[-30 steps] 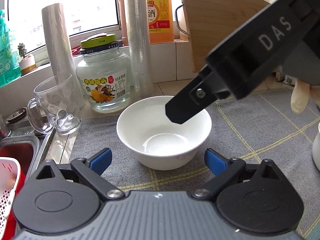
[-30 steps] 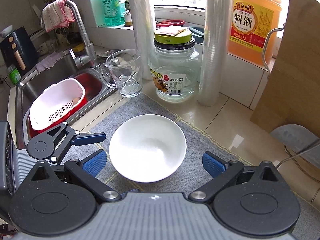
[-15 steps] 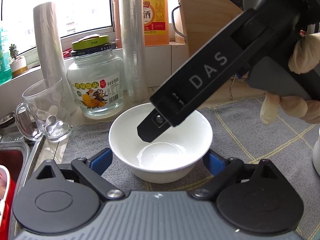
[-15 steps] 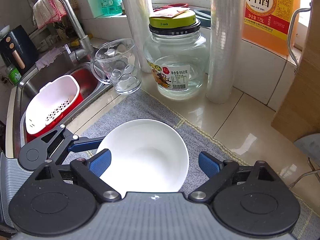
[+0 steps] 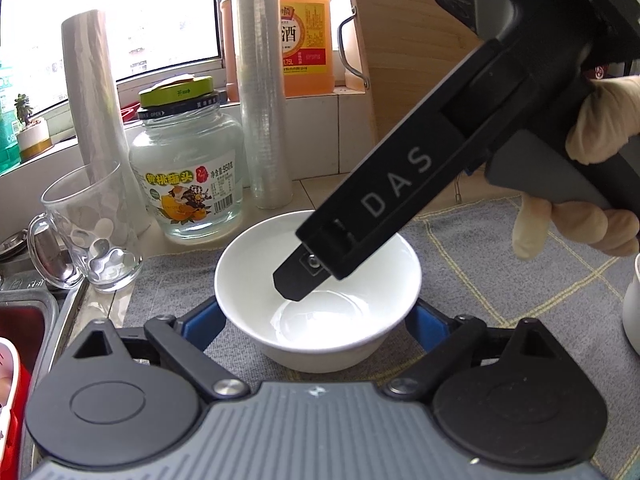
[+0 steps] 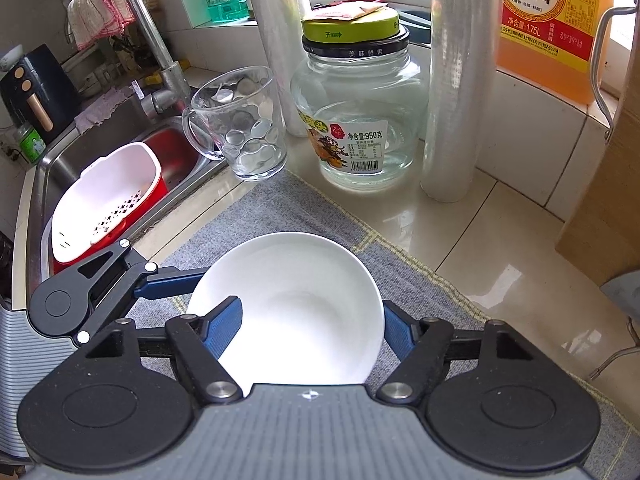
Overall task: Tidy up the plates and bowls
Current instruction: 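Lift the bowl with the right tool and carry it toward the nested bowls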
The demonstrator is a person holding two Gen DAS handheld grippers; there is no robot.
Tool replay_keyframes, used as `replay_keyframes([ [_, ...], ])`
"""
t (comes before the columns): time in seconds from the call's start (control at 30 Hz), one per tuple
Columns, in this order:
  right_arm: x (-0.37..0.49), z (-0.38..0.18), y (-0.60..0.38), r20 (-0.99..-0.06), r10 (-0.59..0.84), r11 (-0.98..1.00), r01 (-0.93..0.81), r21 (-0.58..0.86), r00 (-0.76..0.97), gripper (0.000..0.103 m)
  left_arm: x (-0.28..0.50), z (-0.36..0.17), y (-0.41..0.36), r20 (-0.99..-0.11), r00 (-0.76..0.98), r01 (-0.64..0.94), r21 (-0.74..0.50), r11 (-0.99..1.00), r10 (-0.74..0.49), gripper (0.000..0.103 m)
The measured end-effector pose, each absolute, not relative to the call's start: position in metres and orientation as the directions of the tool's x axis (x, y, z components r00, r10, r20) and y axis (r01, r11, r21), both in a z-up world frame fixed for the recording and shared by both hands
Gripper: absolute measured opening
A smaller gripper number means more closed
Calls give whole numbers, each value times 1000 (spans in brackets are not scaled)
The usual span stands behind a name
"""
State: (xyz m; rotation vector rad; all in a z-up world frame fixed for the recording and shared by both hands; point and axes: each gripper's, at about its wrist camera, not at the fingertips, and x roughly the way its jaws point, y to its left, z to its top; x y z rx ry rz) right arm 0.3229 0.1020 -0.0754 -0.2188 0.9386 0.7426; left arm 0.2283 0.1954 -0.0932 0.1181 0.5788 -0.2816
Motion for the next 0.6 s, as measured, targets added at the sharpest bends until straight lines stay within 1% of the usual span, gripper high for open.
replay_keyframes([
  [0.13,321,-75,102,-799,473,741,-659,132,372,79,227,-92,194,-555,798,301,29,953,-235,95],
  [0.33,315,-70,95,-795,486,746,-646,160,363,80,218,-87,191,-559,791,315,27,949,-247,95],
  [0.6,290,-60,82,-787,491,750,-640,164,374,80,196,-74,180,-566,781,341,36,939,-262,95],
])
